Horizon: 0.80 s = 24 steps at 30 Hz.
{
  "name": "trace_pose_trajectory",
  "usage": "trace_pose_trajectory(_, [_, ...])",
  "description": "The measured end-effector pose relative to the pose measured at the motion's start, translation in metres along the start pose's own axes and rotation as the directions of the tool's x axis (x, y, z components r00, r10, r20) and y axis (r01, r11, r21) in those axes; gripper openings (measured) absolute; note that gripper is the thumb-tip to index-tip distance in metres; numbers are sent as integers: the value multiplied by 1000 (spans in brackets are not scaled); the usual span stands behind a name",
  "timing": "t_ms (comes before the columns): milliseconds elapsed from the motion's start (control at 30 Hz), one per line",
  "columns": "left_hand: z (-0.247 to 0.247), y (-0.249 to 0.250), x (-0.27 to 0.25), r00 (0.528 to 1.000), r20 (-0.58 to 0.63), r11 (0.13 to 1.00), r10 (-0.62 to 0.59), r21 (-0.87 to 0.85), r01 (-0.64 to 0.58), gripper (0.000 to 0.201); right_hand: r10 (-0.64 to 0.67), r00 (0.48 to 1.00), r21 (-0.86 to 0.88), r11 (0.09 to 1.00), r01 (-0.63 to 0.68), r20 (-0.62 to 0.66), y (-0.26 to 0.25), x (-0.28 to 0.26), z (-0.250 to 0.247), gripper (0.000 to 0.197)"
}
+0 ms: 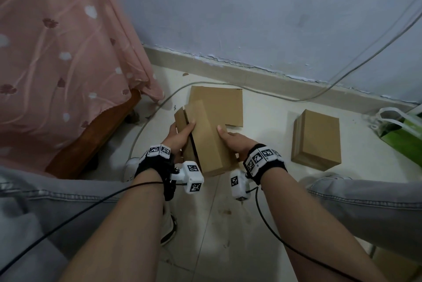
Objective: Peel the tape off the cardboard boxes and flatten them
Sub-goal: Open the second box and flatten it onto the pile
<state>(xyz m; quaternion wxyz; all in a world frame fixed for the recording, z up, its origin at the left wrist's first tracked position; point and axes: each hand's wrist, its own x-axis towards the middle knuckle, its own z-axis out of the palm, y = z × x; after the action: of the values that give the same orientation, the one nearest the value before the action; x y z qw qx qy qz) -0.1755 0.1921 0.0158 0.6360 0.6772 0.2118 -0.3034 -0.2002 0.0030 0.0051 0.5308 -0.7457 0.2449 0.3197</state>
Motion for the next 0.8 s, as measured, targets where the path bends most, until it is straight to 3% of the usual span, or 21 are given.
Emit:
trace_pose_trajectory(167, [-3,-11,4,999,36,996,-19,83,16,95,50,999,-144,988,-52,-18,-1,-3,-1,110])
trace_pose_trajectory(233, [0,-11,4,999,33,996,-12,92,9,97,35,998,-158,987,-28,46,-11,-18,-1,100])
trace_pose_trajectory(333, [1,-7,4,1000,-14,999,23,26,-23,81,-15,987,-204,978,47,158,-25,-25,0,75])
trace_pose_trajectory(433, [1,-8,8,998,-54,996,45,77,-41,76,-65,985,-416,900,127,161,-31,-23,3,88])
trace_pose_trajectory(533, [-6,-18,34,995,-92,983,48,181,-30,97,-77,986,-520,842,142,145,-33,-17,10,100])
trace_pose_trajectory(567, [-7,-16,32,994,-94,973,60,228,-38,95,-88,987,-549,823,148,134,-35,-16,12,108])
trace_pose_trajectory(633, [-2,-1,12,991,-83,941,107,329,-74,67,-105,986,-603,781,160,126,-38,-11,14,118])
trace_pose_trajectory(700, [2,10,0,986,-73,909,147,404,-106,40,-99,988,-627,764,150,116,-40,-10,14,110])
trace_pose_trajectory(800, [6,13,2,989,-22,907,147,402,-126,44,-90,995,-638,763,102,50,-41,-13,11,98])
